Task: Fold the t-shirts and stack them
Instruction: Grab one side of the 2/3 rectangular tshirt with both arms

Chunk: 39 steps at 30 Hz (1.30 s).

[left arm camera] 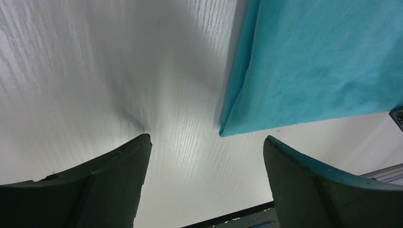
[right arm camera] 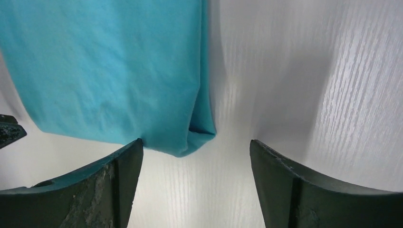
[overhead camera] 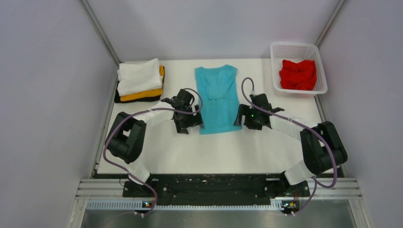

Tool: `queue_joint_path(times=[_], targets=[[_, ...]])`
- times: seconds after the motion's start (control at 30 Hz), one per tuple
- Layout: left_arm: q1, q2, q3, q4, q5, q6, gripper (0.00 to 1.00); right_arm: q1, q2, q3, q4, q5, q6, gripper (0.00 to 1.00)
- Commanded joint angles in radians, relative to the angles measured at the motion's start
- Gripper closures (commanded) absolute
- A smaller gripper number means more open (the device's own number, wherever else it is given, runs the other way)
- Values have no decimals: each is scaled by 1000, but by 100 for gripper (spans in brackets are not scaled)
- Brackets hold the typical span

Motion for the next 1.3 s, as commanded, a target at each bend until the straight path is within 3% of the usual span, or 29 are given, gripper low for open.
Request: queue_joint_path(times=[0.0,0.13,0.37,0.8,0.9,0.97,1.27], targets=[[-26,-20,-33,91,-2,-62,11,-9,-2,-39,34,11,42,24],[-68,20,-13,95,-19,-85,21,-11,10,-65,34,31,29,44],[-100,45,-37,99,-77,-132,39,-11,15,-103,77,23,41,66],[-127,94,-34,130,-89,-168,68,-10,-22,-166,81,-43,7,77],[-132,103,-40,133,-89,-178,80,-11,-29,-171,86,-52,0,82],[-133,104,-45,141,-94,-188,99,-10,-31,-174,86,-64,-7,100],[-205,-46,-161,108,-113,-217,100,-10,-164,-194,-101,-192,-82,100]])
